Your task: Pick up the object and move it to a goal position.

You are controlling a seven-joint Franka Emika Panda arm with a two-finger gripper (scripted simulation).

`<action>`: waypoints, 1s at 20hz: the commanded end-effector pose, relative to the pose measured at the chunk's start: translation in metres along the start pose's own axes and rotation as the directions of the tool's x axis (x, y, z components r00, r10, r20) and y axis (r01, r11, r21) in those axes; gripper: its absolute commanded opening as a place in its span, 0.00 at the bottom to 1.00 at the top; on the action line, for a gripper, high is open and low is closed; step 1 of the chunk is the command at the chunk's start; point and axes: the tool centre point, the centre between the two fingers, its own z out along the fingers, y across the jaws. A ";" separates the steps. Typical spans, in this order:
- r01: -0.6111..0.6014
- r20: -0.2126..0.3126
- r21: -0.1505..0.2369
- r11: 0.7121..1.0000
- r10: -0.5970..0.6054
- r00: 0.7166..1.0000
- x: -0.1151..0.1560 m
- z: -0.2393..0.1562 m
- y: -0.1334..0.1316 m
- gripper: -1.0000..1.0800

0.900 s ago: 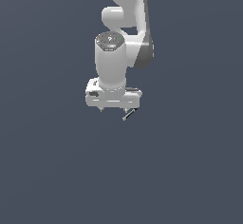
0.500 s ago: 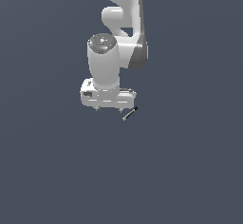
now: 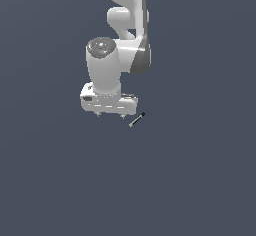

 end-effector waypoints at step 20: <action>-0.272 0.004 0.018 0.962 0.272 0.962 -0.033 0.049 -0.055 0.96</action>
